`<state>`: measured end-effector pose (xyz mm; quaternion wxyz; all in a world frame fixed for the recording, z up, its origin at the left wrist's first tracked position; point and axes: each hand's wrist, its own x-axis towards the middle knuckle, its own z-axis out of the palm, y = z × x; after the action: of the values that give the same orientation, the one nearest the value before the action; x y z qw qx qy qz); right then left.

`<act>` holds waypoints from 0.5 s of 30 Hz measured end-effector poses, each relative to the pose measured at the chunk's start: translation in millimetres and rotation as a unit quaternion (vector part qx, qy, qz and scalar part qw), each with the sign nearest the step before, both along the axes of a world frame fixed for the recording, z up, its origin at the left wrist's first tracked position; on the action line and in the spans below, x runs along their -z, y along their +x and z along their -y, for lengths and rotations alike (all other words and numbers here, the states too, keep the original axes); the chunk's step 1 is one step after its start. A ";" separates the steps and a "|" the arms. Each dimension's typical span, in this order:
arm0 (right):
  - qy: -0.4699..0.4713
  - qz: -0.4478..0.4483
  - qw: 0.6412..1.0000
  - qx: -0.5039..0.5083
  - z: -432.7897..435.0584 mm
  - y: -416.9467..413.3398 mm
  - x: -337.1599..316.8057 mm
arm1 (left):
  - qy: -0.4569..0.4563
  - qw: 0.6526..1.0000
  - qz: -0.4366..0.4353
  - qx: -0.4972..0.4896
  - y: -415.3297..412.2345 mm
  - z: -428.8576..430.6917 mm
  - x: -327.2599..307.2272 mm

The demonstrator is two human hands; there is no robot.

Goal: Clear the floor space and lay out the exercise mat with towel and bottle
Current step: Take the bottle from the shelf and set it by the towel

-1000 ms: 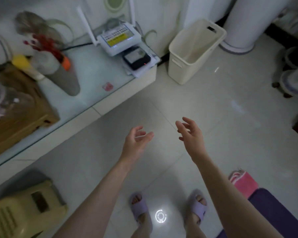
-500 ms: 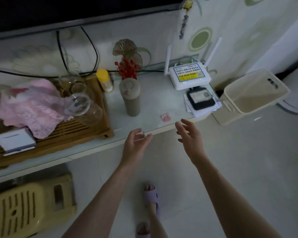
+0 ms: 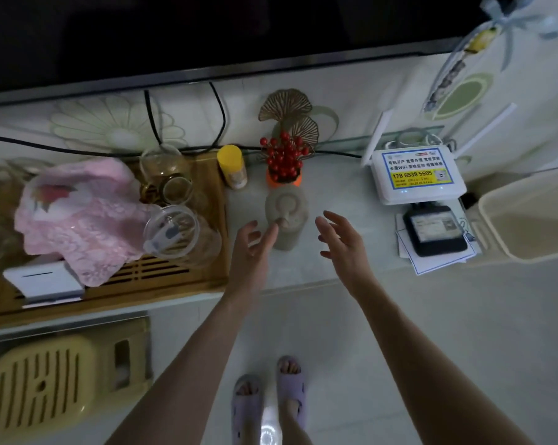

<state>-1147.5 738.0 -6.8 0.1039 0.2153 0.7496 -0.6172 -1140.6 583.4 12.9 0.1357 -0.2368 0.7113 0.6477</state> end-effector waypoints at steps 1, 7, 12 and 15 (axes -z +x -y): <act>-0.014 0.000 1.000 -0.012 2.6 -6.3 0.4 | 0.007 1.000 0.002 0.009 -8.2 2.6 1.4; -0.078 0.021 0.995 -0.050 11.7 -26.6 -2.9 | 0.064 0.994 0.004 0.084 -37.4 8.6 2.7; -0.119 0.048 0.988 -0.080 17.4 -32.8 -3.6 | 0.112 0.982 0.002 0.151 -48.7 9.4 5.9; -0.144 0.056 0.986 -0.055 21.3 -33.0 -1.7 | 0.125 0.976 0.002 0.177 -53.1 12.0 10.7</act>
<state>-1180.4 716.6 -5.1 0.2094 0.1906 0.6567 -0.6990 -1193.7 571.4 2.2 0.2781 -0.0896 0.6549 0.6970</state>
